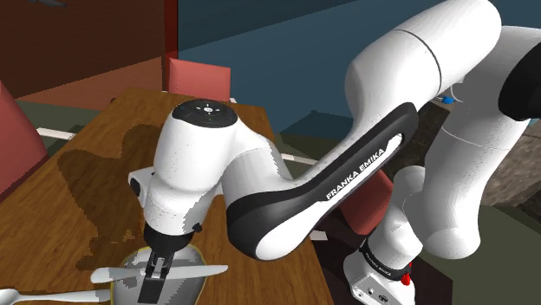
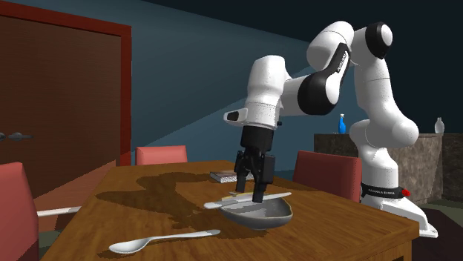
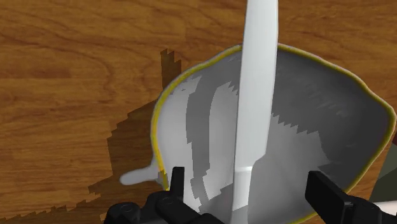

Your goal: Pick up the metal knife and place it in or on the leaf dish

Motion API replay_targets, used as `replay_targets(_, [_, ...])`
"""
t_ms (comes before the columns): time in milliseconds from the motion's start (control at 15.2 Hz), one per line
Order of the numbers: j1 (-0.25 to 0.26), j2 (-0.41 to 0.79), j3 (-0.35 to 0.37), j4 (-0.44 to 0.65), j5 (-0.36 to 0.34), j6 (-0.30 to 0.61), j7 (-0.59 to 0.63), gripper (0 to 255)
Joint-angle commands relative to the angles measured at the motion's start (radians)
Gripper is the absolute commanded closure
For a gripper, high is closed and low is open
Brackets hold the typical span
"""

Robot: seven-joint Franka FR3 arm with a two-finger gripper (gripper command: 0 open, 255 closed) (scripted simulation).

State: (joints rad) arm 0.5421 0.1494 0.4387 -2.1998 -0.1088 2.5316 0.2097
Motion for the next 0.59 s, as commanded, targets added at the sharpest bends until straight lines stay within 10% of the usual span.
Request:
replay_targets(0, [-0.005,-0.03,0.006,0.001,0.023,-0.028,-0.016,0])
replay_targets(528, [-0.014,-0.11,0.014,0.011,0.082,-0.108,-0.056,0])
